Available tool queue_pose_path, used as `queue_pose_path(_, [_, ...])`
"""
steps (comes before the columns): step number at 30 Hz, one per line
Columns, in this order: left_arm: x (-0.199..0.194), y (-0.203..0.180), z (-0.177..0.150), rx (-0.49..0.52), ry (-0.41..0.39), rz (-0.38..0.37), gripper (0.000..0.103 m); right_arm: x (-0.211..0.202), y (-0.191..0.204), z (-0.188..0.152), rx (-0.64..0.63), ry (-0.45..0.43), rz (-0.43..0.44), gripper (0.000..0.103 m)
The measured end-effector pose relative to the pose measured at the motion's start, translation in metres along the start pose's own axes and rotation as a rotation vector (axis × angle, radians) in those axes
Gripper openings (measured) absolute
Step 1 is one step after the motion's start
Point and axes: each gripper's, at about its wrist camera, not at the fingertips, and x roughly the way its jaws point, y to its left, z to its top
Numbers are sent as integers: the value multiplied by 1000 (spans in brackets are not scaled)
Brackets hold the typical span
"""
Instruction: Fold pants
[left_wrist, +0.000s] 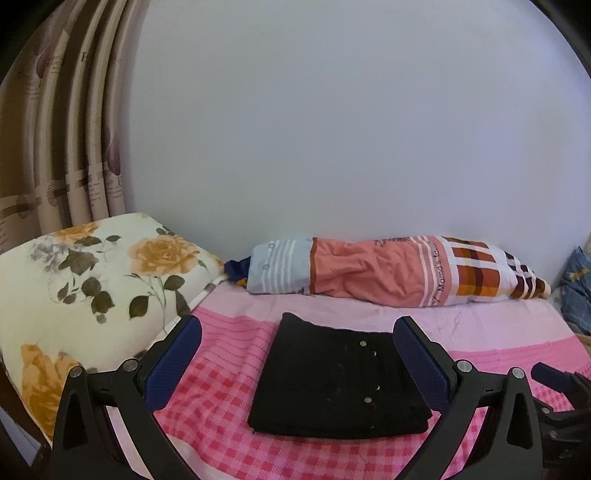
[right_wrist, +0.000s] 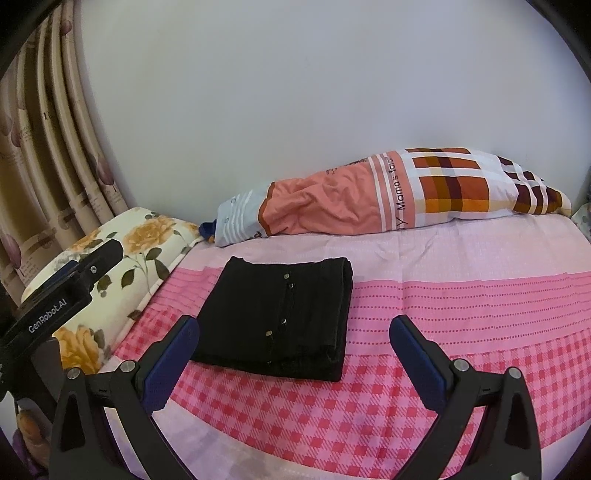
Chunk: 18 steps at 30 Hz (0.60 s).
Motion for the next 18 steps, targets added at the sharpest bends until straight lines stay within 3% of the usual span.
queue_pose_path(5, [3,-4,-4,10,17,-55,103,2,0,-1,3,9,1,102])
queue_pose_path(18, [-8,-11,-7,21,-18,-55,103,2,-1,-2,1,7,1,102])
